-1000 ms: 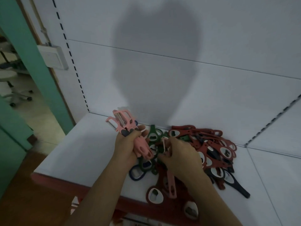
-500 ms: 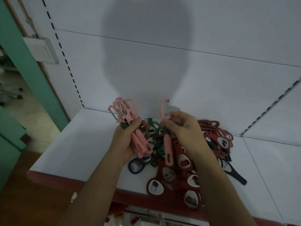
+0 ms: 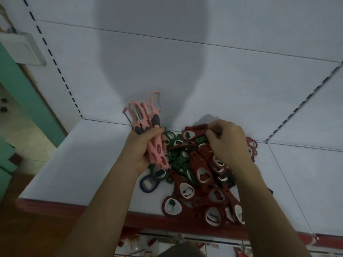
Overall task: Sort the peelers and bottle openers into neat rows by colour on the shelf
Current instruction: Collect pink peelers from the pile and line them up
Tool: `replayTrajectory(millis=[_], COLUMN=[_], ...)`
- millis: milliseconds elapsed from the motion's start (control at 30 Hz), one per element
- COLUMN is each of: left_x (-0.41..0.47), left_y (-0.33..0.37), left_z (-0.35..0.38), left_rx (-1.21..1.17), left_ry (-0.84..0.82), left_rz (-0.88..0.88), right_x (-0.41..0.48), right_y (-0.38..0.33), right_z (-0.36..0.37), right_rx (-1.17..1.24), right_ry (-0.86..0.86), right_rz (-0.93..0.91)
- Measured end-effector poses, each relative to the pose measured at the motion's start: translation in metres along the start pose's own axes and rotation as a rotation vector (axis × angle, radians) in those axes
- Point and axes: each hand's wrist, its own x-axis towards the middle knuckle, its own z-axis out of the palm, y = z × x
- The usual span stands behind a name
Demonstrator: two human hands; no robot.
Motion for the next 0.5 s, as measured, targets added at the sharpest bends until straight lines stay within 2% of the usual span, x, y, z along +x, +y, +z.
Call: replayTrajectory(millis=[133, 200, 300, 400, 500], left_x=[0.008, 0.010, 0.008, 0.001, -0.011], left_y=[-0.010, -0.017, -0.036, -0.067, -0.099], left_z=[0.022, 0.043, 0.085, 0.127, 0.173], left_rx=[-0.124, -0.176, -0.167, -0.088, -0.031], left_ry=[-0.059, -0.111, -0.186, -0.244, -0.253], left_rz=[-0.047, -0.095, -0.146, -0.218, -0.293], right_x=[-0.030, -0.040, -0.049, -0.056, -0.061], right_y=[0.027, 0.041, 0.057, 0.062, 0.076], right_z=[-0.014, -0.018, -0.035, -0.060, -0.083], right_rx=[0.236, 0.309, 0.523, 0.682, 0.633], right_ry=[0.147, 0.166, 0.144, 0.090, 0.075], right_rz=[0.256, 0.310, 0.307, 0.218, 0.140])
